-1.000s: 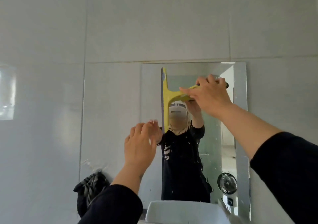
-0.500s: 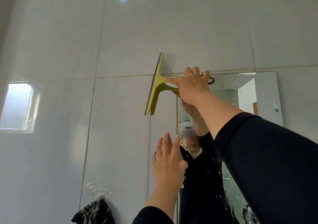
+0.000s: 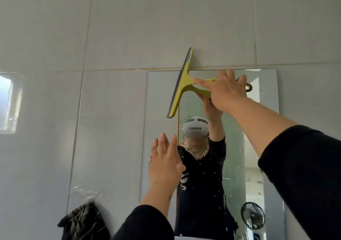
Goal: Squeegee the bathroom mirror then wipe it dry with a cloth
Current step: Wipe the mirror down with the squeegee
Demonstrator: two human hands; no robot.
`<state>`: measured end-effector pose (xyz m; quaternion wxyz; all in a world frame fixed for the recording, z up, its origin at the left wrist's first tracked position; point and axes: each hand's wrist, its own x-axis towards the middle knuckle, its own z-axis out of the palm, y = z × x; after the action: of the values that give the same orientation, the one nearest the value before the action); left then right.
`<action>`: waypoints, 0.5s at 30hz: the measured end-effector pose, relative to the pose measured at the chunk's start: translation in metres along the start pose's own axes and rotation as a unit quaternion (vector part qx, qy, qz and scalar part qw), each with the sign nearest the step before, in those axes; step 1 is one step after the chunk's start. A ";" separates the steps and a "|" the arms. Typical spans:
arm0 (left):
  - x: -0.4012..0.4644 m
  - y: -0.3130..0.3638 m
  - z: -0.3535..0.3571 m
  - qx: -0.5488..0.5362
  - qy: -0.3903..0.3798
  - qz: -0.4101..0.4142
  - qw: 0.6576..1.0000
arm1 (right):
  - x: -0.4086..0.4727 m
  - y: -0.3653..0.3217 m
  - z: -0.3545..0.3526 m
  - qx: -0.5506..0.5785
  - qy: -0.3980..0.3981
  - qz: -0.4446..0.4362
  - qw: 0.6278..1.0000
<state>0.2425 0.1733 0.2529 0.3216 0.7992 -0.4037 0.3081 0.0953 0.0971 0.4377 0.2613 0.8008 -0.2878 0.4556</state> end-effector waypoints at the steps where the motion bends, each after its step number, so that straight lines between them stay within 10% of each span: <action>1: 0.000 0.000 -0.001 -0.006 0.003 0.000 1.000 | -0.005 0.007 0.000 0.002 -0.003 0.007 1.000; 15: -0.011 0.046 0.020 -0.009 0.018 0.006 1.000 | -0.050 0.097 -0.008 -0.047 -0.026 0.090 0.994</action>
<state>0.2029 0.1419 0.2447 0.3339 0.7881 -0.4051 0.3213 0.0021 0.0464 0.4127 0.2488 0.7700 -0.3867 0.4423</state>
